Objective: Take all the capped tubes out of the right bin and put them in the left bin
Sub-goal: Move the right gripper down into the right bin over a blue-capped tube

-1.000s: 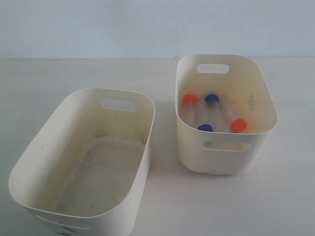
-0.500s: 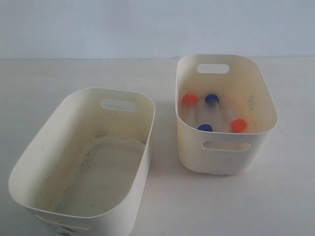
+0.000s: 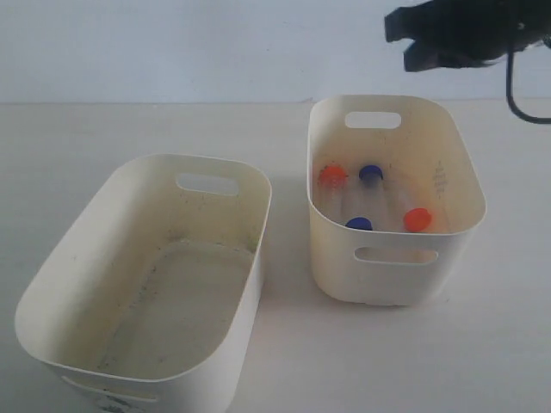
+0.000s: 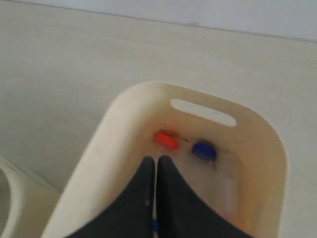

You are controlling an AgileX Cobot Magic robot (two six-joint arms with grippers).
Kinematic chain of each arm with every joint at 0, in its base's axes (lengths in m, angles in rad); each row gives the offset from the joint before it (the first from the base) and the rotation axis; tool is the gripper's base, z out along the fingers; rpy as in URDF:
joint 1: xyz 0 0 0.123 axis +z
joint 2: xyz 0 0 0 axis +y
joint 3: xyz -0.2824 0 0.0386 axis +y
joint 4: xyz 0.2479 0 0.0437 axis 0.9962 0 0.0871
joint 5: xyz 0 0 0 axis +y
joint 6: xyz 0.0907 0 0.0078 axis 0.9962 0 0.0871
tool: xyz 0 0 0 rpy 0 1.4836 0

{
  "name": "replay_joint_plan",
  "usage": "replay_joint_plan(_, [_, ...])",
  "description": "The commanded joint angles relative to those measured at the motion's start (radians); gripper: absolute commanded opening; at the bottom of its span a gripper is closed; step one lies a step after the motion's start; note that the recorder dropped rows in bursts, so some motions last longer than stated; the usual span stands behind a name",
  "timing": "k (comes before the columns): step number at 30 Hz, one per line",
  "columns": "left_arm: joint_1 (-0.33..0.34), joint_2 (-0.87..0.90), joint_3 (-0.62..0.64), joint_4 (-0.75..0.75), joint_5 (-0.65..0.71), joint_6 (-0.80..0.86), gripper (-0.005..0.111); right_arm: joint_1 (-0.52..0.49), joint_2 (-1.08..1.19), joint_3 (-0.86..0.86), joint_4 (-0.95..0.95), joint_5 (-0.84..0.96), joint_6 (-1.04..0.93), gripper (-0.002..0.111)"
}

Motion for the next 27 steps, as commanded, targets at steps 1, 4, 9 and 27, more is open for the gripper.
replay_joint_plan(1, [0.001,-0.003,-0.004,-0.001,-0.008,-0.012,0.004,0.096,0.033,-0.197,-0.191,0.047,0.190,0.000])
replay_joint_plan(4, [0.001,-0.003,-0.004,-0.001,-0.008,-0.012,0.004,0.119,0.093,-0.359,-0.497,0.231,0.526,0.000])
replay_joint_plan(9, [0.001,-0.003,-0.004,-0.001,-0.008,-0.012,0.004,0.117,0.378,-0.735,-0.588,0.667,0.585,0.000])
replay_joint_plan(27, [0.001,-0.003,-0.004,-0.001,-0.008,-0.012,0.004,0.117,0.632,-0.618,-0.453,0.667,0.508,0.000])
